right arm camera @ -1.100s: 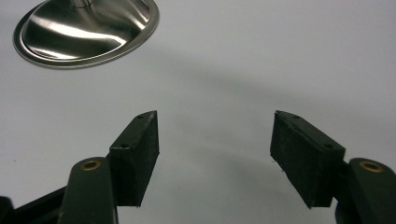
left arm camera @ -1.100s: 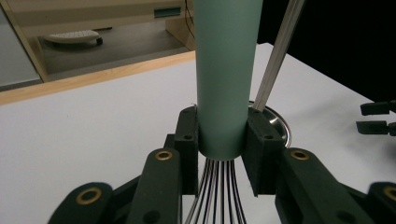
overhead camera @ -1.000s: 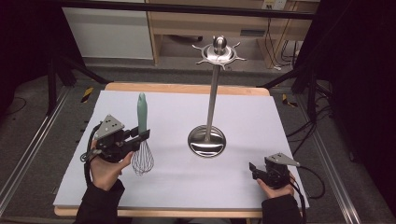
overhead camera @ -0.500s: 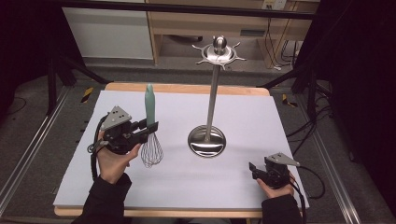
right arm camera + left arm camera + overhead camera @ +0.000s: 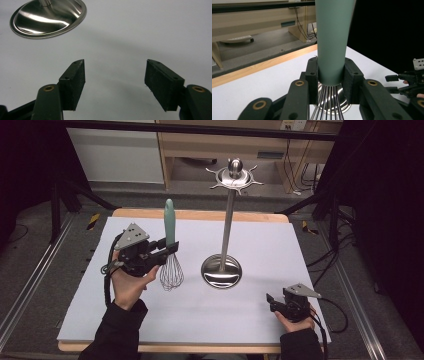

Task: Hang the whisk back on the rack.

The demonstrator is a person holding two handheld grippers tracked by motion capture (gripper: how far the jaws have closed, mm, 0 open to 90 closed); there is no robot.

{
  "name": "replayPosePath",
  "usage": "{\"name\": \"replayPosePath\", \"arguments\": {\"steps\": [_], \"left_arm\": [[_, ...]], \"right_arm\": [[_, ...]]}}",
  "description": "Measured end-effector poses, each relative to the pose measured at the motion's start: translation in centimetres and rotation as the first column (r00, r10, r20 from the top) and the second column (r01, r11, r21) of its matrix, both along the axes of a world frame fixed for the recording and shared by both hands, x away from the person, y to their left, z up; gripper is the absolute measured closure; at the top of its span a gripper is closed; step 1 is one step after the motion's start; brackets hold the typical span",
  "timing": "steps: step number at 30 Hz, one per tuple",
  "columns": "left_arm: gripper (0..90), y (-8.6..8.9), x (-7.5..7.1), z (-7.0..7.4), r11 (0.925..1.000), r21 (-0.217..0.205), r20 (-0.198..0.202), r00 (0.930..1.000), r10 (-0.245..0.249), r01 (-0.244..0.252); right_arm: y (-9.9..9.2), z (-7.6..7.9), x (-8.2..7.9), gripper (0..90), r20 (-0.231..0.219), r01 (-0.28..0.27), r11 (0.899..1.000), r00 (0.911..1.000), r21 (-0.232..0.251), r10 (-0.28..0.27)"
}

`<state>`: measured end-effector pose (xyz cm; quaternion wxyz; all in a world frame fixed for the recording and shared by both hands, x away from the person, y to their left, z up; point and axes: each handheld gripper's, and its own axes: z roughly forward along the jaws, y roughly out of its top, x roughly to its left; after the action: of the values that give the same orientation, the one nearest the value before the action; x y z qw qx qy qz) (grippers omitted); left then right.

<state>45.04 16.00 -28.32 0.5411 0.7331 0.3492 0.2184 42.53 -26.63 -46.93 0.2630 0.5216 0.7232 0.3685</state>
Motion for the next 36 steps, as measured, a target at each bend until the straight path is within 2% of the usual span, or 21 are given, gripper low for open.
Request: {"name": "replayPosePath", "arguments": {"steps": [17,36], "left_arm": [[68.7,-2.1,0.5,1.8,0.9996,0.009,0.029,0.9992,-0.029,0.028],[68.7,-4.3,1.5,3.2,0.9976,0.039,0.036,0.9976,-0.059,0.058]], "right_arm": [[0.0,0.0,0.0,33.3,0.0,0.004,1.0,1.0,0.001,-0.004],[0.0,0.0,0.0,33.4,0.001,0.004,1.0,1.0,0.006,-0.004]]}}
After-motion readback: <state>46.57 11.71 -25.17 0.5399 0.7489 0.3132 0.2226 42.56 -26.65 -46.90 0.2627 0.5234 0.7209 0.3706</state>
